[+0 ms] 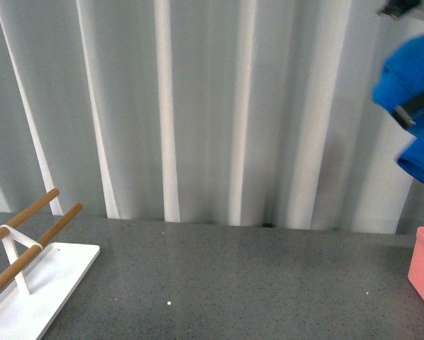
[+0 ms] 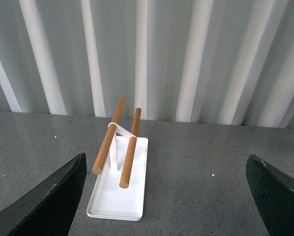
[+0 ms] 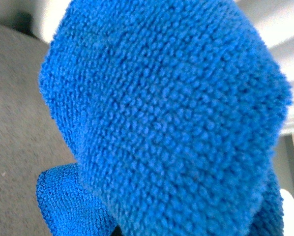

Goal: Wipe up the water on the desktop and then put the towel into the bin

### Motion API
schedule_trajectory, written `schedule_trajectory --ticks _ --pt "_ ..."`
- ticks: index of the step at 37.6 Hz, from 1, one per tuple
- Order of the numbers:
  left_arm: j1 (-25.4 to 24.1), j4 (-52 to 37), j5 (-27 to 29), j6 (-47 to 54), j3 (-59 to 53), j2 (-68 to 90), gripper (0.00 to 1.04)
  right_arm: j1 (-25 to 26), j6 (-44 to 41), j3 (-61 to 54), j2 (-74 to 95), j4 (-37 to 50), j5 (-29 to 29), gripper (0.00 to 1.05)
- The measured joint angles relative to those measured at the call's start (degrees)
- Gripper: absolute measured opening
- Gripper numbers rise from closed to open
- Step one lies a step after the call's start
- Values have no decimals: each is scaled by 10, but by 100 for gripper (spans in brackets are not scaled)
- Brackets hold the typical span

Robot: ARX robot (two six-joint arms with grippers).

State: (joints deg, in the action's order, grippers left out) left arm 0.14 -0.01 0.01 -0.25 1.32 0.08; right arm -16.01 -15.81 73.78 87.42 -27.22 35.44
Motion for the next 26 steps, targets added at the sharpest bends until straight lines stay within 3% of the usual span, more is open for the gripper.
schedule_trajectory --ticks 4,9,26 --pt "0 0 0 0 0 0 98 70 51 -16 -2 -55 -31 5" --pt "0 0 0 0 0 0 98 131 62 -50 -10 -46 -62 5" --pt "0 0 0 0 0 0 98 206 31 -91 -2 -11 -45 5"
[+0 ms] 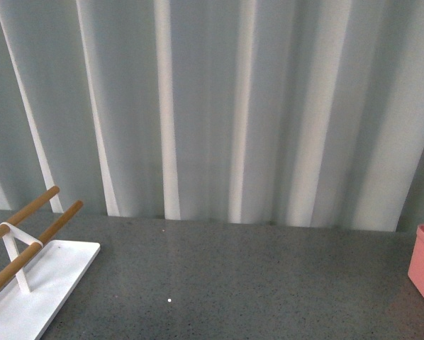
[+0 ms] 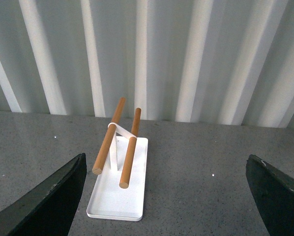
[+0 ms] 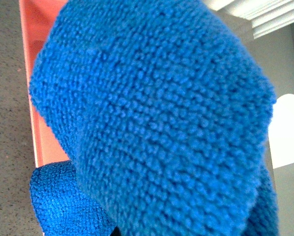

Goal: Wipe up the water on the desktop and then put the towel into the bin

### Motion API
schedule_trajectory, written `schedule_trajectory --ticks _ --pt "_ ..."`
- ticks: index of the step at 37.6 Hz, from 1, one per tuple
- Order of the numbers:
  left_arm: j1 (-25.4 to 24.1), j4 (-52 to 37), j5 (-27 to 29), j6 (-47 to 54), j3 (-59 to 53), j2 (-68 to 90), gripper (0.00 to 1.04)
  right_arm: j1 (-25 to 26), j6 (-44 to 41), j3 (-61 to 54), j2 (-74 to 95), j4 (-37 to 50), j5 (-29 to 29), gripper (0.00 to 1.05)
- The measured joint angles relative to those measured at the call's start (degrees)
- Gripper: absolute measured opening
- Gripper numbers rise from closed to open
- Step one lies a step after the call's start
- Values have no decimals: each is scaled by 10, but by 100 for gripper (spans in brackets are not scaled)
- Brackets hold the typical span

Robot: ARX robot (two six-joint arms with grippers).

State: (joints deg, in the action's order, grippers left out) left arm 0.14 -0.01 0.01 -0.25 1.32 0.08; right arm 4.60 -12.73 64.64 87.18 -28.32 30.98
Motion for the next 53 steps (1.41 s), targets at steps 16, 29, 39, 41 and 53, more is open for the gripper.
schedule_trajectory --ticks 16,29,39,41,53 --pt "0 0 0 0 0 0 98 41 16 17 63 -6 -82 22" --pt "0 0 0 0 0 0 98 43 19 22 63 -6 -81 87" --pt "0 0 0 0 0 0 98 43 21 22 63 -6 -81 98" --pt "0 0 0 0 0 0 98 43 21 22 63 -6 -80 98" --pt "0 0 0 0 0 0 98 33 113 -363 -82 792 -389 40"
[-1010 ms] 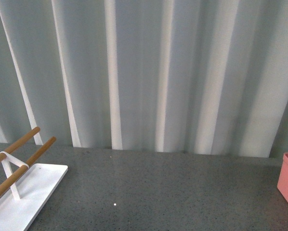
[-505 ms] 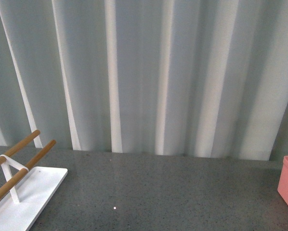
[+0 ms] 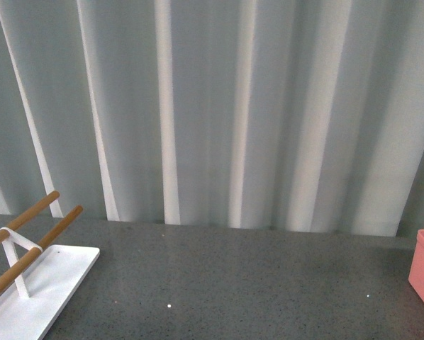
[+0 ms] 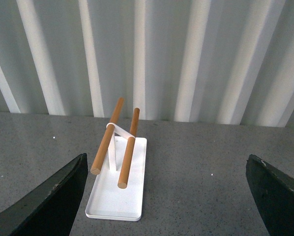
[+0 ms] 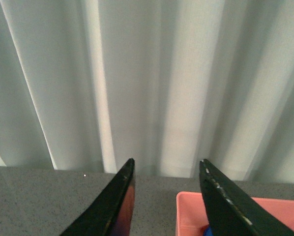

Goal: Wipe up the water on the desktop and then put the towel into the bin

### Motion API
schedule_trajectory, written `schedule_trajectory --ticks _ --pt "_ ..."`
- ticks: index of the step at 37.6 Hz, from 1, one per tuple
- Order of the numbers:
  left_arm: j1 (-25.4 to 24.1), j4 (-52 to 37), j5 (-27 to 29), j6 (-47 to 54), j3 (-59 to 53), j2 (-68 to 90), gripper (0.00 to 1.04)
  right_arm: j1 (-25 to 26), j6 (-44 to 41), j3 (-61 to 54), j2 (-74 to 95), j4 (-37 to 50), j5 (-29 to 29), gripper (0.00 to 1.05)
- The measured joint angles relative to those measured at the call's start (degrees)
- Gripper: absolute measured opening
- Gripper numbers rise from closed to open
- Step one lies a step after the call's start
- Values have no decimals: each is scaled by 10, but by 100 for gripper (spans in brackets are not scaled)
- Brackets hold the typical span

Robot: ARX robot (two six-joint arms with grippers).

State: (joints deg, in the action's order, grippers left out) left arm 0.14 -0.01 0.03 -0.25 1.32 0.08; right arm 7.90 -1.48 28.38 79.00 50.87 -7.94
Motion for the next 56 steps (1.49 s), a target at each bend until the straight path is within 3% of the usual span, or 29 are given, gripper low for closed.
schedule_trajectory --ticks 6,18,33,56 --pt "0 0 0 0 0 0 98 -21 3 -101 -72 16 21 3" --pt "0 0 0 0 0 0 98 -75 4 -203 -211 -19 72 3" --pt "0 0 0 0 0 0 98 -77 5 -265 -307 -50 75 3" --pt "0 0 0 0 0 0 98 -77 5 -270 -561 -279 77 3"
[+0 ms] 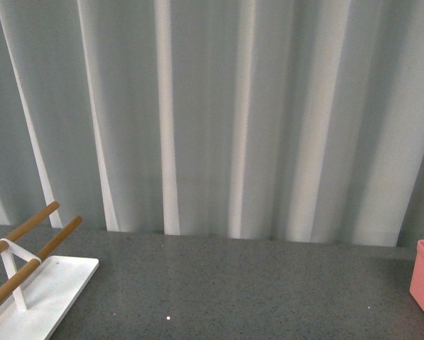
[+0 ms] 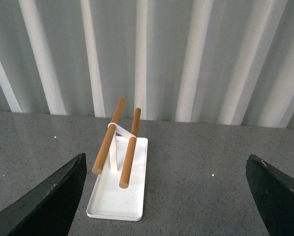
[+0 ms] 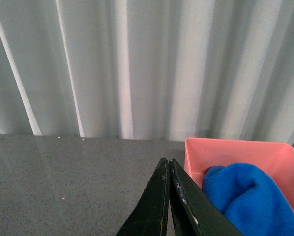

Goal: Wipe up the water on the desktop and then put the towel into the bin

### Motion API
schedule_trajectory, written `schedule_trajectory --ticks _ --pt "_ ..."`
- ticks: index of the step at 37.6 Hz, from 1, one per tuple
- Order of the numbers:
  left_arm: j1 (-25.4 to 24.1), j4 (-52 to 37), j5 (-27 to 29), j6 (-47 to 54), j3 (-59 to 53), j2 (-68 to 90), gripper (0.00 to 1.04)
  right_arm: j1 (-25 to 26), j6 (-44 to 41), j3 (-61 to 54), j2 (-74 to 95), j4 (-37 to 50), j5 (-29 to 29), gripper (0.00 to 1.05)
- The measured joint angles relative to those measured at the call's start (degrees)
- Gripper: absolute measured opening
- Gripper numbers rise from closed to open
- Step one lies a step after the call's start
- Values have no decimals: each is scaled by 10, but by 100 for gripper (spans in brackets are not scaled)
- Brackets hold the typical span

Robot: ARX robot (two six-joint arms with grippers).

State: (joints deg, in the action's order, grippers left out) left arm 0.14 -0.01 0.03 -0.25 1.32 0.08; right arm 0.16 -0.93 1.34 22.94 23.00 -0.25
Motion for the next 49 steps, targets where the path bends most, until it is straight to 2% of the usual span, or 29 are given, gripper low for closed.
schedule_trajectory --ticks 21,25,32,35,44,49 --pt "0 0 0 0 0 0 98 0 3 0 -128 -126 0 3" --pt "0 0 0 0 0 0 98 0 3 0 -207 -224 1 3" --pt "0 0 0 0 0 0 98 0 3 0 -227 -230 2 3" --pt "0 0 0 0 0 0 98 0 3 0 -227 -230 2 16" --pt "0 0 0 0 0 0 98 0 3 0 -227 -230 2 69" --pt "0 0 0 0 0 0 98 0 3 0 -227 -230 2 89"
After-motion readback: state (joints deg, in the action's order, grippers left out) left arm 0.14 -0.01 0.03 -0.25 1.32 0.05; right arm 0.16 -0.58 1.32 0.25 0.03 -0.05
